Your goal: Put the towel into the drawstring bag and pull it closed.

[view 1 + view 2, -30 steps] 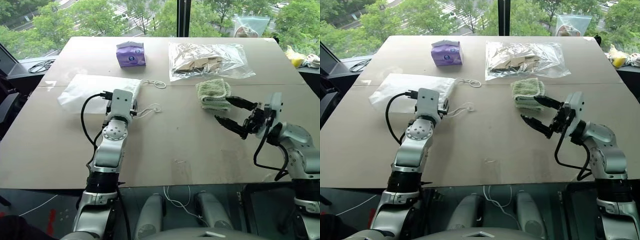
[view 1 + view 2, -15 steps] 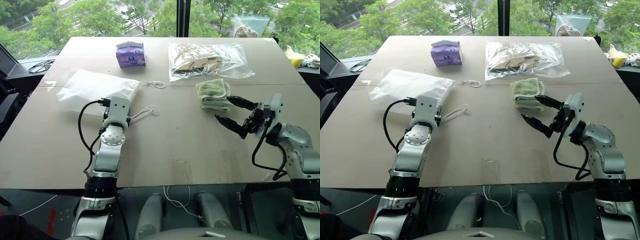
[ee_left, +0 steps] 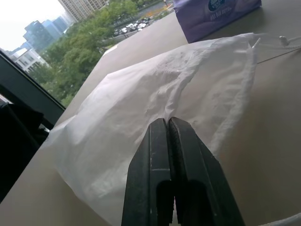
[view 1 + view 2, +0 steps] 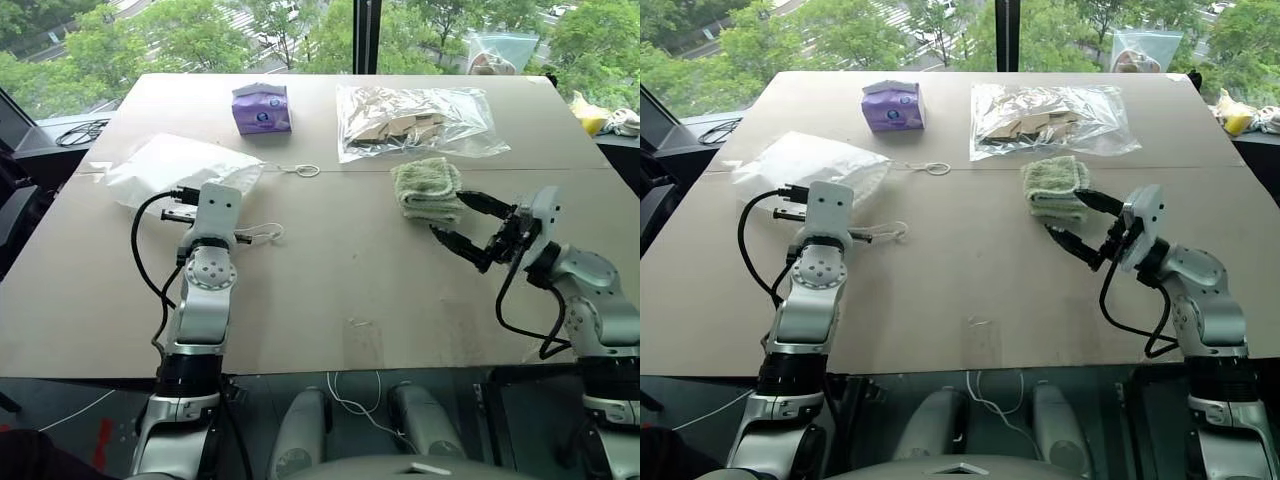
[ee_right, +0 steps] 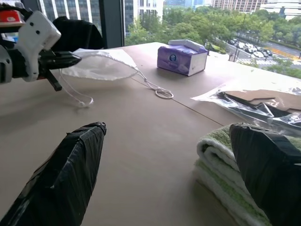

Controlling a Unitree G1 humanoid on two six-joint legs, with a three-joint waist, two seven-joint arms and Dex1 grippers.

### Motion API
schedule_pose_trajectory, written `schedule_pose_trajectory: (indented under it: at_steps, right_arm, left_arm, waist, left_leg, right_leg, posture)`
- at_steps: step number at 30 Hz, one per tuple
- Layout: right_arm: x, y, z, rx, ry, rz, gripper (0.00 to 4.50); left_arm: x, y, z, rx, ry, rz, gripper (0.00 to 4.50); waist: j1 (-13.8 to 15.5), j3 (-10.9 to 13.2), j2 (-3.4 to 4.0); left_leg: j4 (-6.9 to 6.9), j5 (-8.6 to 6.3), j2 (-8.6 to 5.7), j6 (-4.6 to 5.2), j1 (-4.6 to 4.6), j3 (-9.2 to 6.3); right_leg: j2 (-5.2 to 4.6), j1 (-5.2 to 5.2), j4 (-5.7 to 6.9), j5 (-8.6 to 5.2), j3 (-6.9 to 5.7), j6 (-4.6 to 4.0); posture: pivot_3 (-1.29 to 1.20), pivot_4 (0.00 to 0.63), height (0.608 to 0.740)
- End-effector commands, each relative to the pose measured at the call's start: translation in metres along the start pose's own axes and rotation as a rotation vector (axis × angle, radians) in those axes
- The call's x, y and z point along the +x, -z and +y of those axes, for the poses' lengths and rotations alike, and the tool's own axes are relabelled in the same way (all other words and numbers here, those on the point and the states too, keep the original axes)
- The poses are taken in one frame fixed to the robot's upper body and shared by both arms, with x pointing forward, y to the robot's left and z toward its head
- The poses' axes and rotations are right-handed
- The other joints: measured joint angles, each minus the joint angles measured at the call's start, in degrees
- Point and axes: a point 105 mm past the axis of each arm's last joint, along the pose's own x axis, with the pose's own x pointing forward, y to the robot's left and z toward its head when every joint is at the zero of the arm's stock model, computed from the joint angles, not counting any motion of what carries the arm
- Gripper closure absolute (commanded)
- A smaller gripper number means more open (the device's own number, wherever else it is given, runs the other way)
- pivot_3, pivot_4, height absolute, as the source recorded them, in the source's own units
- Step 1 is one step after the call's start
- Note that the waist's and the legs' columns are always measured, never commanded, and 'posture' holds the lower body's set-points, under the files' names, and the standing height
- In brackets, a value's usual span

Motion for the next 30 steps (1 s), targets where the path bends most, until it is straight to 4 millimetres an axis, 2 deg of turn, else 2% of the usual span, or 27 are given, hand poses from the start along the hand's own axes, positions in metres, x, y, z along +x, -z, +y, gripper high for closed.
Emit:
schedule_pose_trajectory:
  at_steps: [1, 5, 8, 12, 17, 20, 22, 25, 30]
  right_arm:
    - [0.01, -0.004, -0.024, -0.093, 0.177, 0.028, 0.0]
    - [0.021, 0.002, -0.04, -0.138, 0.328, 0.078, 0.0]
    - [0.026, 0.004, -0.046, -0.141, 0.383, 0.09, 0.0]
    - [0.028, 0.006, -0.047, -0.161, 0.39, 0.104, 0.0]
    - [0.03, 0.003, -0.042, -0.162, 0.352, 0.074, 0.0]
    - [0.033, -0.002, -0.03, -0.12, 0.284, 0.031, 0.0]
    - [0.035, -0.009, -0.013, -0.048, 0.169, -0.023, 0.0]
    - [0.034, -0.015, 0.002, 0.016, 0.07, -0.056, 0.0]
    - [0.032, -0.015, 0.004, 0.024, 0.056, -0.048, 0.0]
  left_arm:
    - [-0.001, -0.035, 0.019, 0.027, -0.089, -0.151, 4.41]
    - [-0.002, -0.044, 0.024, 0.042, -0.123, -0.19, 4.41]
    - [-0.002, -0.038, 0.026, 0.039, -0.131, -0.165, 4.41]
    - [-0.001, -0.017, 0.03, 0.014, -0.146, -0.064, 4.41]
    - [0.002, 0.005, 0.024, -0.029, -0.105, 0.028, 4.41]
    - [0.002, 0.015, 0.025, -0.008, -0.104, 0.059, 3.58]
    - [0.002, 0.019, 0.026, 0.029, -0.107, 0.067, 2.84]
    - [0.002, 0.024, 0.027, 0.067, -0.107, 0.077, 1.46]
    - [0.009, 0.035, 0.029, 0.113, -0.09, 0.093, 1.46]
  waist:
    - [0.0, 0.0, 0.0]
    - [0.0, 0.0, 0.0]
    - [0.0, 0.0, 0.0]
    - [0.0, 0.0, 0.0]
    - [-0.1, 0.0, 0.0]
    - [-0.1, 0.0, 0.0]
    - [-0.1, 0.0, 0.0]
    - [-0.2, 0.0, 0.0]
    - [-0.2, 0.0, 0.0]
  left_leg:
    - [0.0, 0.0, 0.0, 0.0, 0.0, 0.0]
    - [0.0, 0.0, 0.0, 0.0, 0.0, 0.0]
    - [-0.06, 0.0, 0.0, 0.0, -0.01, 0.0]
    - [-0.07, 0.0, -0.01, 0.0, -0.02, 0.0]
    - [-0.07, 0.0, -0.01, 0.0, 0.0, 0.0]
    - [-0.07, 0.0, -0.01, 0.0, 0.0, 0.0]
    - [-0.07, 0.0, -0.01, 0.0, 0.0, -0.01]
    - [-0.11, 0.0, 0.0, 0.0, 0.0, -0.04]
    - [-0.11, 0.0, 0.0, 0.0, 0.04, -0.03]
  right_leg:
    - [0.0, 0.0, 0.0, 0.01, 0.0, -0.01]
    - [0.0, -0.01, 0.01, 0.02, 0.0, -0.02]
    - [-0.01, -0.02, 0.01, 0.02, 0.0, -0.03]
    - [-0.03, -0.03, 0.0, 0.02, 0.0, -0.03]
    - [-0.01, -0.02, 0.0, 0.02, -0.01, -0.03]
    - [-0.01, -0.02, 0.0, 0.02, -0.01, -0.03]
    - [-0.01, -0.02, 0.0, 0.02, -0.01, -0.03]
    - [-0.01, -0.02, 0.0, 0.02, -0.03, -0.03]
    - [-0.01, -0.02, 0.01, 0.02, -0.03, -0.02]
  posture:
    - [0.0, 0.15, 0.74]
    - [0.0, 0.15, 0.74]
    - [0.0, 0.15, 0.74]
    - [0.0, 0.15, 0.74]
    - [0.0, 0.15, 0.74]
    - [0.0, 0.15, 0.74]
    - [0.0, 0.15, 0.74]
    - [0.0, 0.15, 0.74]
    - [0.0, 0.15, 0.74]
